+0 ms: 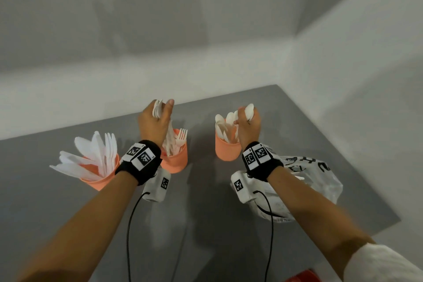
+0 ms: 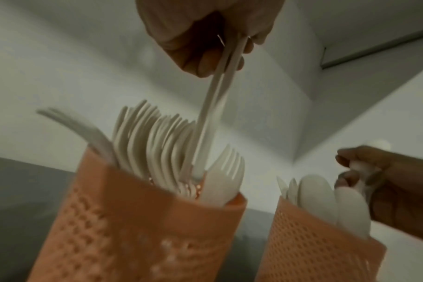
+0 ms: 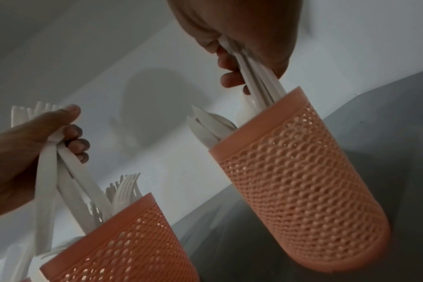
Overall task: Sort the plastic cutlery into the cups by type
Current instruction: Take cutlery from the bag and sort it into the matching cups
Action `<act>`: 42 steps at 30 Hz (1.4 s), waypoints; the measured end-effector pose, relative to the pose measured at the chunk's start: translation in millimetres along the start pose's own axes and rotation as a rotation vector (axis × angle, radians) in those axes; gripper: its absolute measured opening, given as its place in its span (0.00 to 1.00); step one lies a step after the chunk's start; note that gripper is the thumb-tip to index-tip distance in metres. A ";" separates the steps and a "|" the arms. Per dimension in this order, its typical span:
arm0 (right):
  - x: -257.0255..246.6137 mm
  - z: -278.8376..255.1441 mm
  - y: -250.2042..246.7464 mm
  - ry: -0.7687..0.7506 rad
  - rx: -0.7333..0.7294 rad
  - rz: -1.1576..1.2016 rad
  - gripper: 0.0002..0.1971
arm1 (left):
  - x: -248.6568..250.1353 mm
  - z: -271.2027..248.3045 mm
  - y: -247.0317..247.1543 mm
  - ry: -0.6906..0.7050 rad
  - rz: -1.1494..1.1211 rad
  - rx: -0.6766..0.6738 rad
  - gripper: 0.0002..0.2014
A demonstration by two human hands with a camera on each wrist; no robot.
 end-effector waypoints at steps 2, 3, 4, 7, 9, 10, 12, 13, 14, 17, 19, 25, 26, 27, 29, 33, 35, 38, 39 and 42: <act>1.3 -0.1 0.4 0.008 0.005 0.011 0.10 | 1.5 5.6 -4.3 0.005 0.003 0.061 0.19; 1.4 -0.3 0.1 0.011 0.005 0.017 0.10 | 2.0 7.0 -5.9 0.011 0.007 0.079 0.17; 1.7 -0.3 -0.2 0.013 0.006 0.023 0.10 | 1.2 7.9 -7.4 0.018 0.004 0.086 0.15; 3.4 -0.5 -2.0 0.014 0.019 0.037 0.09 | -2.1 4.1 -9.3 0.045 -0.018 0.043 0.11; 4.5 -1.1 -2.6 0.009 0.026 0.032 0.09 | -5.8 -2.0 -11.2 0.072 -0.002 0.007 0.12; 6.1 -1.2 -2.3 0.012 0.029 0.026 0.09 | -7.2 -5.8 -12.4 0.081 0.011 -0.012 0.12; 8.3 -2.1 -1.5 0.014 0.036 0.013 0.09 | -10.8 -14.5 -15.2 0.066 0.045 -0.062 0.14; 9.1 -2.5 -1.4 0.009 0.045 0.002 0.09 | -12.8 -18.8 -15.8 0.046 0.071 -0.093 0.14; 9.7 -3.2 -1.2 0.001 0.051 -0.018 0.09 | -15.1 -22.6 -16.5 0.025 0.106 -0.123 0.15; 7.6 -5.7 -1.1 -0.064 0.070 -0.109 0.06 | -15.1 -26.8 -13.4 0.010 0.214 -0.199 0.23; 2.9 -7.8 0.5 -0.143 0.081 -0.221 0.08 | -12.1 -23.9 -8.3 0.060 0.248 -0.235 0.24; -3.6 -13.7 16.3 -0.380 -0.037 -0.569 0.16 | -15.9 -23.5 8.9 0.356 0.495 -0.456 0.10; -4.9 -14.4 19.2 -0.429 -0.042 -0.676 0.18 | -19.7 -24.4 10.8 0.361 0.545 -0.496 0.14; -5.3 -14.6 22.4 -0.462 -0.049 -0.829 0.19 | -23.6 -26.4 13.7 0.372 0.623 -0.549 0.17; 0.1 -13.2 27.4 -0.412 -0.103 -1.117 0.23 | -28.0 -30.5 20.0 0.418 0.820 -0.618 0.21; -0.6 -15.6 32.6 -0.363 -0.198 -1.286 0.33 | -36.1 -37.3 18.7 0.262 0.946 -0.641 0.36; -1.5 -18.3 38.1 -0.354 -0.282 -1.337 0.37 | -38.4 -38.6 16.1 0.201 0.985 -0.642 0.40; -1.2 -25.7 42.5 -0.306 -0.383 -1.361 0.40 | -41.0 -38.5 13.0 0.149 1.066 -0.679 0.45; -3.4 -29.0 41.3 -0.284 -0.393 -1.319 0.40 | -40.6 -38.2 11.6 0.135 1.069 -0.689 0.47; -18.0 -36.9 24.6 -0.273 -0.328 -1.044 0.35 | -27.6 -40.0 9.2 0.149 0.927 -0.629 0.47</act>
Point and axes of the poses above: each hand's wrist, its own z-axis towards the middle knuckle, its own y-axis out of the palm, x = y × z, the point moved 5 cm from there along z, towards the middle knuckle, and after that the axes turned 10 degrees about -z, right-handed, at the moved point
